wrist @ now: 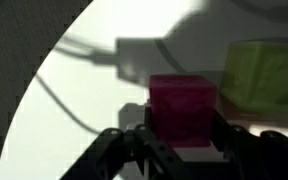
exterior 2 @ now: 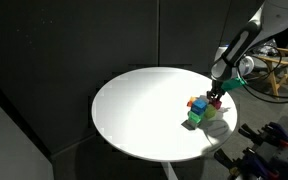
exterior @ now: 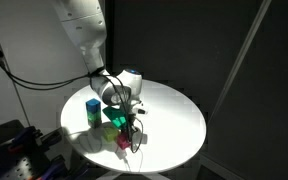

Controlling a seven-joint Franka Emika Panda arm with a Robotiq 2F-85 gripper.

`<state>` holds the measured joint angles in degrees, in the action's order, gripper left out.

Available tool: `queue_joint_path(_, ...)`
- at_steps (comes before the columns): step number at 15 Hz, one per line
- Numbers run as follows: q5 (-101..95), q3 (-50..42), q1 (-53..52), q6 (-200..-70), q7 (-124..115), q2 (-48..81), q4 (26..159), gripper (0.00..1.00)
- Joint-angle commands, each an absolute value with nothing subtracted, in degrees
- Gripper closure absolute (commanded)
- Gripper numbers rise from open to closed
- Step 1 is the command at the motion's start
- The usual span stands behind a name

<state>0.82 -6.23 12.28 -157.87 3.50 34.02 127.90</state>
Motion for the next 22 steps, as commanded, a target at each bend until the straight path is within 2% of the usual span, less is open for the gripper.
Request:
queue_joint_path(1, 0.03, -6.53, 12.01, -155.40, 4.73, 32.24, 127.82, 0.70)
queue_joint_path(22, -4.73, -7.83, 7.73, -153.58, 4.88, 25.09, 130.86, 0.70)
